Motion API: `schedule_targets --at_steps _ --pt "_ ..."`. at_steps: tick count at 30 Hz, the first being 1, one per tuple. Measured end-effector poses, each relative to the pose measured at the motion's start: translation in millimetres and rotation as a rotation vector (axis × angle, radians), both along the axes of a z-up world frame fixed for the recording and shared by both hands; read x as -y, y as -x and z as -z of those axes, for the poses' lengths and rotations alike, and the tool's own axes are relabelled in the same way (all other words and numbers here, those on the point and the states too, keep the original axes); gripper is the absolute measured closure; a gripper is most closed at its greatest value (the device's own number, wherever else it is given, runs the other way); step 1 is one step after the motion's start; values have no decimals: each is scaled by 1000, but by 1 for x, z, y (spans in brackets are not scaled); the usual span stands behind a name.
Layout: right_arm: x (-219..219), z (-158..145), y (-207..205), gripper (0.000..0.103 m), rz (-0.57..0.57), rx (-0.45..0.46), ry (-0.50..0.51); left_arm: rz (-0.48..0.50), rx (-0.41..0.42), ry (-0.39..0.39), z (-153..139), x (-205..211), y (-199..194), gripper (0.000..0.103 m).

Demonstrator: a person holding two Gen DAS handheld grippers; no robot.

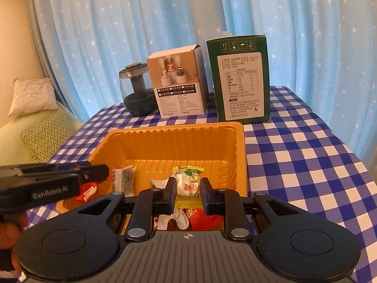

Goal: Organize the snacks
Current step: 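Carry both candies into the orange tray and open both tools to drop them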

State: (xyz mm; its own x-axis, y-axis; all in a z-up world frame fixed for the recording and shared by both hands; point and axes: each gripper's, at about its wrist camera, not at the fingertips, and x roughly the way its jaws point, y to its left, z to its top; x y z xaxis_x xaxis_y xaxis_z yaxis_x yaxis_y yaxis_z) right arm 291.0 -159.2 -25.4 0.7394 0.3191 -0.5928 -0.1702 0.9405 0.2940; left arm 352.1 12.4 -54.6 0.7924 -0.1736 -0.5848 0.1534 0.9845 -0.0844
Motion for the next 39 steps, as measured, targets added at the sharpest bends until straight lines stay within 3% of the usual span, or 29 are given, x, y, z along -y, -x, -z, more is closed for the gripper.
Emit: schedule_targets --at_steps 2,3,4,5,12,16,39 --pt "-2 1 -2 81 -2 0 2 5 -8 -4 1 2 -1 74" --pt "-2 1 -3 81 -3 -2 3 4 -7 -8 2 2 -1 68" --pt "-2 3 -3 81 -3 -5 3 -2 -4 -14 3 1 -1 56" --pt "-2 3 -4 81 -2 -8 3 -5 -3 -14 3 0 0 54" --pt "1 4 -6 81 12 -15 -12 -38 6 -9 1 -13 3 53" --pt "2 3 -6 81 20 -14 -22 -67 23 -16 0 -18 5 40" --pt "5 6 -21 80 49 11 -87 -81 35 -43 2 -21 6 28"
